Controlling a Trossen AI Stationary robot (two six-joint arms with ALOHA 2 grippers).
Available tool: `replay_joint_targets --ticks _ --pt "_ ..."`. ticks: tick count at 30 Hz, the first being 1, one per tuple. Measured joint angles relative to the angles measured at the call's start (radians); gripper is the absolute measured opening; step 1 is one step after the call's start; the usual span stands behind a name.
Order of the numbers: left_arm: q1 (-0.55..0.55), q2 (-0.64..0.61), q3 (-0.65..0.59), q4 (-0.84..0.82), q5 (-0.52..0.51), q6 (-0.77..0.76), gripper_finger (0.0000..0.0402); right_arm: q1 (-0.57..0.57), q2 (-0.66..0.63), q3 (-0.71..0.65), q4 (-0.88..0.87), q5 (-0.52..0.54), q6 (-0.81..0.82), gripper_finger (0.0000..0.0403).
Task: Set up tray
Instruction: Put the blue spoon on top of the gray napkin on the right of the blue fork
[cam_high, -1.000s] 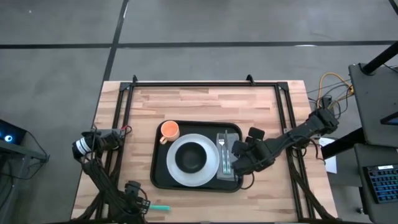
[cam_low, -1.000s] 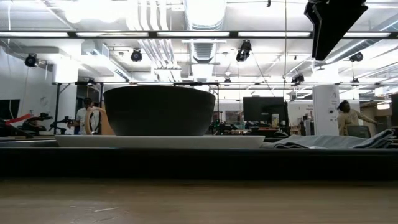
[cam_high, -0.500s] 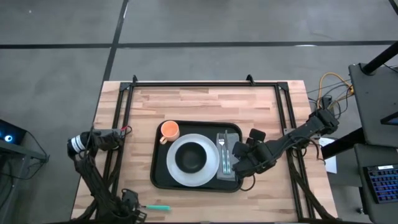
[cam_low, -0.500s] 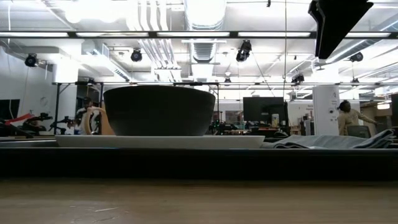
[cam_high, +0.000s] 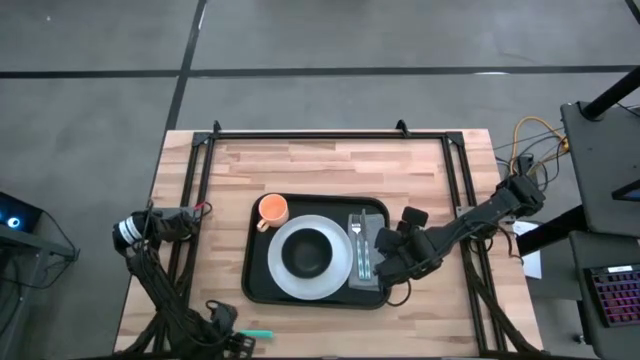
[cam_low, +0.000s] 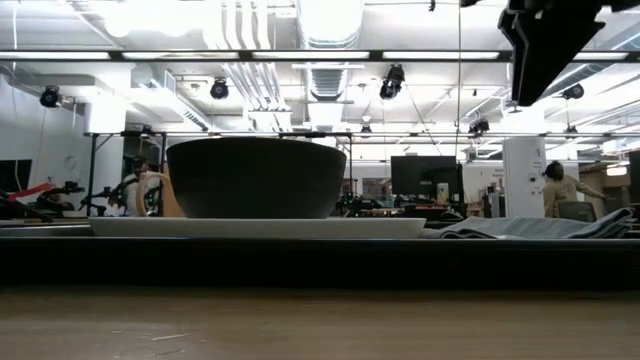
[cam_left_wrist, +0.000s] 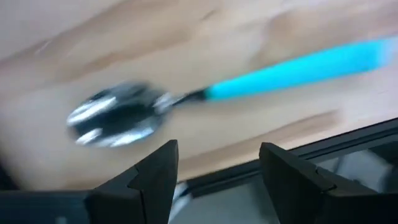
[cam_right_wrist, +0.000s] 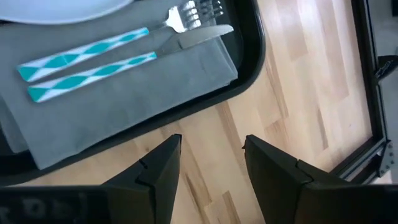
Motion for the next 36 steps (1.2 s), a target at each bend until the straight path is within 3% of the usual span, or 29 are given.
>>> replay_joint_targets --ticks 4,12,17,23,26,30,36 --pt "0.006 0.000 0.007 0.003 -0.168 -0.032 0.0204 0.000 0.000 -0.024 -0.002 0.007 -0.001 0.0169" --pt "0.027 0.000 0.004 0.043 -0.207 -0.018 0.0204 0.000 0.000 -0.039 -0.004 0.023 -0.003 0.0169" --pt "0.027 0.000 0.029 0.020 -0.200 0.284 0.0204 0.003 0.000 -0.039 -0.002 0.071 -0.037 0.0169" --pt "0.027 -0.001 0.067 -0.184 -0.137 0.683 0.0204 0.005 0.000 -0.039 0.005 0.071 -0.055 0.0169" --pt "0.028 -0.001 0.054 -0.169 -0.077 0.840 0.0204 0.005 0.000 -0.039 0.006 0.070 -0.036 0.0169" --pt "0.034 0.000 0.045 -0.172 0.010 0.908 0.0204 0.005 0.000 -0.039 0.007 0.062 -0.013 0.0169" --pt "0.037 0.003 0.047 -0.157 -0.067 1.019 0.0204 0.004 0.000 -0.039 0.012 -0.002 0.008 0.0169"
